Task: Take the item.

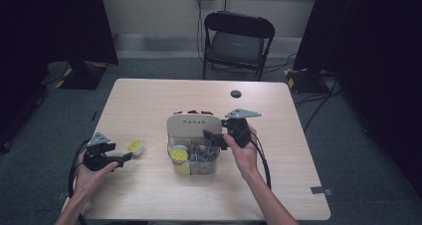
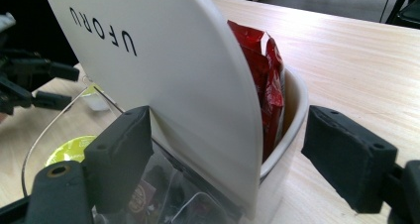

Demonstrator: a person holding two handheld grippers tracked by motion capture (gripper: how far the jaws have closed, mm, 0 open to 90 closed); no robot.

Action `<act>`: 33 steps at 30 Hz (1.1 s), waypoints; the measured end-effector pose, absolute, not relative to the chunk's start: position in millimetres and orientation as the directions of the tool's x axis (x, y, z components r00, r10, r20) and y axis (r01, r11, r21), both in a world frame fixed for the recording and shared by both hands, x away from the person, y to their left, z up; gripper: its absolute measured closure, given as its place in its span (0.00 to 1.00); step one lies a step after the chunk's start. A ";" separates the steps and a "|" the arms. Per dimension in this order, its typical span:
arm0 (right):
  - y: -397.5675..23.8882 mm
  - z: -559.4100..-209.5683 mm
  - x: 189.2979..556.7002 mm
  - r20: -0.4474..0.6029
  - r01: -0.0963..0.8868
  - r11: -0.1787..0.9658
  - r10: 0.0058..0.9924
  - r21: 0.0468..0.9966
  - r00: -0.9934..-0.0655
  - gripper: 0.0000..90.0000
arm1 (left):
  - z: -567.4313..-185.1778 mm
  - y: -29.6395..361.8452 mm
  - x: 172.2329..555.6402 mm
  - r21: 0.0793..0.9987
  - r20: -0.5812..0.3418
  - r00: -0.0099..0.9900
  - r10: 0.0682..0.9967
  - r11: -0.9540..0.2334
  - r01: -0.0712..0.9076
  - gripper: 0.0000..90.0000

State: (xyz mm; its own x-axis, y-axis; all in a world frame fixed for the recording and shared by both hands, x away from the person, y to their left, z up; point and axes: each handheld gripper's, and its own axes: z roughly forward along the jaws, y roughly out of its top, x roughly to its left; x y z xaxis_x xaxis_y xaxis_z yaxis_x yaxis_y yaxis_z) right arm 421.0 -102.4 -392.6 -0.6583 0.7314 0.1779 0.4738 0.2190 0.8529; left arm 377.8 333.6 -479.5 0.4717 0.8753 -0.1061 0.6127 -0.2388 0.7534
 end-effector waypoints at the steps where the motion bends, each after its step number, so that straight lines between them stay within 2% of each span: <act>1: -102.4 -393.2 421.1 0.180 0.474 0.219 0.729 0.853 -0.660 0.21 | -481.9 334.7 376.8 0.745 -0.105 0.471 0.876 -0.244 0.620 0.19; 7: -102.2 -391.3 420.6 0.182 0.472 0.213 0.729 0.856 -0.659 0.21 | -494.8 341.6 373.2 0.725 -0.074 0.446 0.892 -0.258 0.638 0.19; 11: -101.8 -388.2 420.5 0.176 0.464 0.216 0.728 0.859 -0.663 0.22 | -500.2 344.3 371.7 0.732 -0.015 0.421 0.907 -0.277 0.623 0.19; 21: -102.8 -385.6 418.6 0.181 0.459 0.205 0.726 0.865 -0.664 0.23 | -502.7 341.6 369.8 0.746 -0.012 0.399 0.917 -0.257 0.615 0.17; 25: -102.2 -381.0 417.9 0.162 0.443 0.213 0.726 0.871 -0.669 0.30 | -502.7 341.6 369.8 0.745 -0.013 0.398 0.917 -0.257 0.616 0.17; 30: -99.6 -374.5 418.3 0.150 0.426 0.220 0.717 0.878 -0.680 0.31 | -502.8 341.6 369.8 0.745 -0.013 0.398 0.917 -0.257 0.616 0.17; 33: -97.5 -370.3 417.1 0.143 0.409 0.217 0.712 0.886 -0.688 0.35 | -502.7 341.6 369.8 0.745 -0.013 0.398 0.917 -0.257 0.616 0.17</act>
State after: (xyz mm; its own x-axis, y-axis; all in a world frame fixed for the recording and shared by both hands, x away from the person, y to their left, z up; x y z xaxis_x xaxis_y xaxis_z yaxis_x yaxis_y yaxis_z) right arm 417.1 -97.5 -370.3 -0.6878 0.7117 0.1431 0.4092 0.2173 0.8862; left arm 369.8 341.6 -502.7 0.3981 0.9172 -0.0127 0.6156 -0.2569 0.7450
